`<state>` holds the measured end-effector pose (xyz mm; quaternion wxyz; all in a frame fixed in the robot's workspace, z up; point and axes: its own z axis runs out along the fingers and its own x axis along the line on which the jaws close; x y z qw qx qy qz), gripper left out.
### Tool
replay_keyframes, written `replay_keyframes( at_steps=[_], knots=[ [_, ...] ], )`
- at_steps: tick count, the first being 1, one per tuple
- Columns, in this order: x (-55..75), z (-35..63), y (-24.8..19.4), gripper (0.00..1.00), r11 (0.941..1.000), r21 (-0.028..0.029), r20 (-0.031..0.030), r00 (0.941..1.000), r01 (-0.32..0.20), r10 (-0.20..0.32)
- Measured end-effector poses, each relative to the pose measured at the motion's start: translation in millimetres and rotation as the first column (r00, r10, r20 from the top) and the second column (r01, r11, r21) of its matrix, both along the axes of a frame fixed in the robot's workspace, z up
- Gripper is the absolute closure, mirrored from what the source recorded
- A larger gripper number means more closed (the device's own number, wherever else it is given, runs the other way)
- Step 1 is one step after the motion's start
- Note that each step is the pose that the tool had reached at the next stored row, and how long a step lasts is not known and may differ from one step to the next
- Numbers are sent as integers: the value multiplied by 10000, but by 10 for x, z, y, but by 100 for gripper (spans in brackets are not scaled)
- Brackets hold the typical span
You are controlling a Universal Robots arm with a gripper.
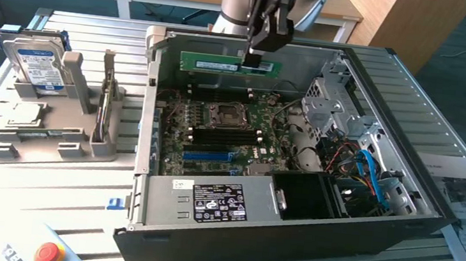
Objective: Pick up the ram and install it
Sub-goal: 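Pick up the ram and move it above insertion slot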
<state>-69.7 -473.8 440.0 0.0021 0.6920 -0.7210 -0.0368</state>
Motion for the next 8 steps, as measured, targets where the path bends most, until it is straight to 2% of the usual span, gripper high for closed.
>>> replay_keyframes(
  at_steps=[8],
  knots=[
    [182,0,-20,88,10000,0,-37,10000,-5,5]
  ],
)
